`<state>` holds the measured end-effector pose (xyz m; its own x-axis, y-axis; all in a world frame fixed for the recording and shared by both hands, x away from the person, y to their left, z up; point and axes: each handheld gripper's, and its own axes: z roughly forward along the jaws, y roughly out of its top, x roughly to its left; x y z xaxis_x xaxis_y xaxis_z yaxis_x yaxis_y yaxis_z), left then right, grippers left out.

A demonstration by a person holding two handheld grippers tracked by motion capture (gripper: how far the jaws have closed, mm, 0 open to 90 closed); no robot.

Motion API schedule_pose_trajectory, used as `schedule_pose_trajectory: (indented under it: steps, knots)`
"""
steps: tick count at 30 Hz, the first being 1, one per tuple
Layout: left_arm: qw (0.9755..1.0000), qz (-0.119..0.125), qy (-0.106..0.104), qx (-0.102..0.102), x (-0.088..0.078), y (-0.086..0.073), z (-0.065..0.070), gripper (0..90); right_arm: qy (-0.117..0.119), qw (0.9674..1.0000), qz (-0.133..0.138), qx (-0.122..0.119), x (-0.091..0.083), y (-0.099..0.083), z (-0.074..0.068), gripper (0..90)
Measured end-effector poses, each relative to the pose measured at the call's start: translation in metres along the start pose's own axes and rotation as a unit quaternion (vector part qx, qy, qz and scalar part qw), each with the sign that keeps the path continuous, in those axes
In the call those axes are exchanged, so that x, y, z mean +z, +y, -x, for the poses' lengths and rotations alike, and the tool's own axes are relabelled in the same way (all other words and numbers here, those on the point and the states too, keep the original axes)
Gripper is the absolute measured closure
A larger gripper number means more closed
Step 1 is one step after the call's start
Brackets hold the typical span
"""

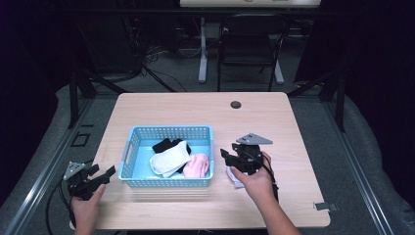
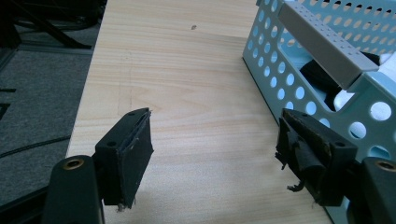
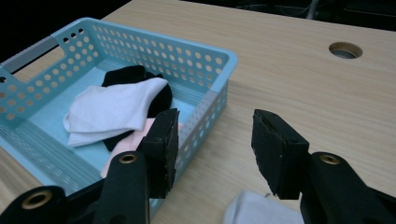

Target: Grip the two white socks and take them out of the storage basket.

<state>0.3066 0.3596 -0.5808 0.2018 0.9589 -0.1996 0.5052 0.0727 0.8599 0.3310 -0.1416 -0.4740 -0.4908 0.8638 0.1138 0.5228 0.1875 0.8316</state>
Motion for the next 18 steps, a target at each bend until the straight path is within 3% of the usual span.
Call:
schedule_pose_trajectory:
  steps: [8,18]
  knots:
    - [1.0000,-0.003,-0.002,-0.001,-0.001,0.000,-0.001,26.6,0.011,0.9995,-0.018,-0.024,0.011,0.026,-0.020,52.7]
    - [1.0000,-0.001,-0.002,-0.002,-0.001,0.001,-0.001,26.6,0.021,0.9978,-0.048,-0.041,0.044,0.051,-0.044,54.0]
